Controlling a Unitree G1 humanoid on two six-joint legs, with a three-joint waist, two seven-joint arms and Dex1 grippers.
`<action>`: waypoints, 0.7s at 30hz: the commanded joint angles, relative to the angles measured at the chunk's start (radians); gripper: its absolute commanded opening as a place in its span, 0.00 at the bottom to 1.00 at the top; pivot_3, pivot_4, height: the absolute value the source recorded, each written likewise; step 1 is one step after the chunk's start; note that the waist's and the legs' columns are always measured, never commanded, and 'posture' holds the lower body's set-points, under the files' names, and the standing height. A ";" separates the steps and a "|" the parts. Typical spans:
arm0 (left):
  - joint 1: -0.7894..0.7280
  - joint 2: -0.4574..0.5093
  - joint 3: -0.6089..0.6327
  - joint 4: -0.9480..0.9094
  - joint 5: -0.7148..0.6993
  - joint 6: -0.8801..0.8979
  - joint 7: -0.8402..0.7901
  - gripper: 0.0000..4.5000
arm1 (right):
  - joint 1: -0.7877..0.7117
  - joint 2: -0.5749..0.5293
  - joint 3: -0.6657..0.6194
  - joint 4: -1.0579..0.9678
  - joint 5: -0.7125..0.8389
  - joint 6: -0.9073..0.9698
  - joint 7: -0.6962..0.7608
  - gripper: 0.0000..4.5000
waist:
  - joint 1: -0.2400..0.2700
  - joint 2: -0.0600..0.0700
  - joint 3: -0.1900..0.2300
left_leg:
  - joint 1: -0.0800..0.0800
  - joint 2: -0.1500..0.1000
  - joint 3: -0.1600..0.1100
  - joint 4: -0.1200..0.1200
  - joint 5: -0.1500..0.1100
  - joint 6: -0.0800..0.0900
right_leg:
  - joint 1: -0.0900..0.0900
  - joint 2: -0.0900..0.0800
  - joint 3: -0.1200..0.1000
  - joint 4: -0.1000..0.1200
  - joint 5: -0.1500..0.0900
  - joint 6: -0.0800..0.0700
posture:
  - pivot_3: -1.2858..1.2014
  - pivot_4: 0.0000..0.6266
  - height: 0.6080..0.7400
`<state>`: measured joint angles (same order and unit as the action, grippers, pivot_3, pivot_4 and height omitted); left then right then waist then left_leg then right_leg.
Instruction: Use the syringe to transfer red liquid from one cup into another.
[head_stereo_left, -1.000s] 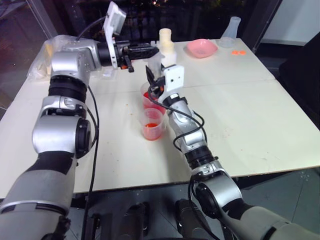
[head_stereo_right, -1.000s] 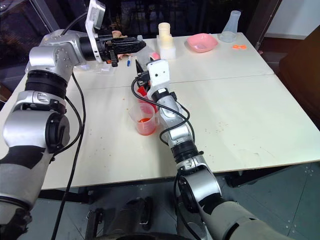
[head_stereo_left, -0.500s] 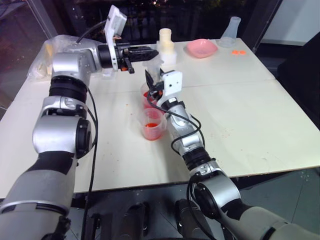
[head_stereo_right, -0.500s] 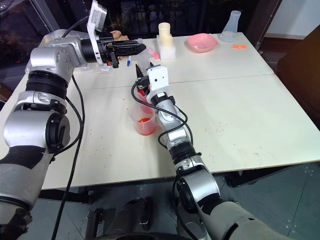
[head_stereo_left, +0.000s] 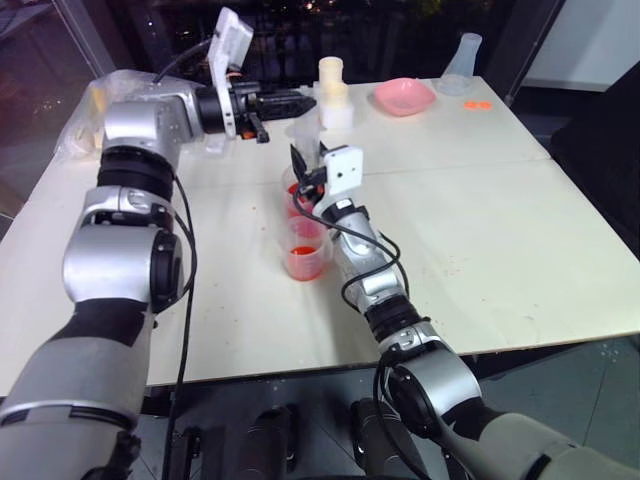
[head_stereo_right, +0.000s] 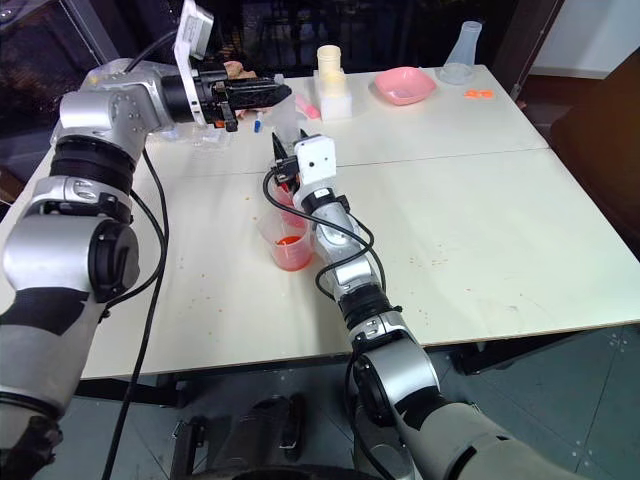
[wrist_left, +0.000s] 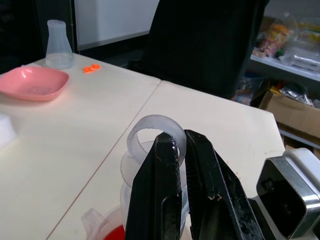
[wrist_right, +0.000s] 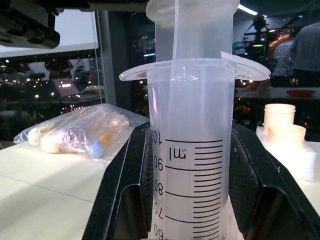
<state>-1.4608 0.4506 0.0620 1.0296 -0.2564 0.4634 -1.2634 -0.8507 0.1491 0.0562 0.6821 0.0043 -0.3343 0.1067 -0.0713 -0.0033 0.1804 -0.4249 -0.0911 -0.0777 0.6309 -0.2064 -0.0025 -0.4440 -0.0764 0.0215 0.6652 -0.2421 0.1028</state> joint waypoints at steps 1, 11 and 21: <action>-0.111 0.025 0.073 -0.056 -0.054 -0.057 -0.003 0.01 | 0.038 0.032 0.029 0.049 -0.014 0.029 0.011 0.30 | 0.000 0.000 0.000 | 0.000 0.000 0.000 0.000 0.000 0.000 | 0.000 0.000 0.000 0.000 0.000 0.000 | 0.52 0.24 1.00; -0.112 0.034 0.075 -0.068 -0.060 -0.047 -0.010 0.01 | 0.034 0.034 0.029 0.058 -0.015 0.027 0.008 0.30 | 0.000 0.000 0.000 | 0.000 0.000 0.000 0.000 0.000 0.000 | 0.000 0.000 0.000 0.000 0.000 0.000 | 0.52 0.24 1.00; -0.099 0.043 0.072 -0.076 -0.062 -0.023 -0.027 0.01 | 0.031 0.023 0.032 0.046 -0.015 0.025 0.007 0.30 | 0.001 0.000 0.000 | 0.000 0.000 0.000 0.000 0.000 0.000 | 0.000 0.000 0.000 0.000 0.000 0.000 | 0.52 0.24 1.00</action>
<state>-1.4623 0.4685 0.0653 1.0295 -0.2571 0.4601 -1.2848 -0.8506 0.1490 0.0696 0.6931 0.0015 -0.3342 0.1069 -0.0707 -0.0033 0.1804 -0.4250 -0.0911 -0.0777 0.6310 -0.2063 -0.0025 -0.4440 -0.0764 0.0215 0.6653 -0.2421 0.1028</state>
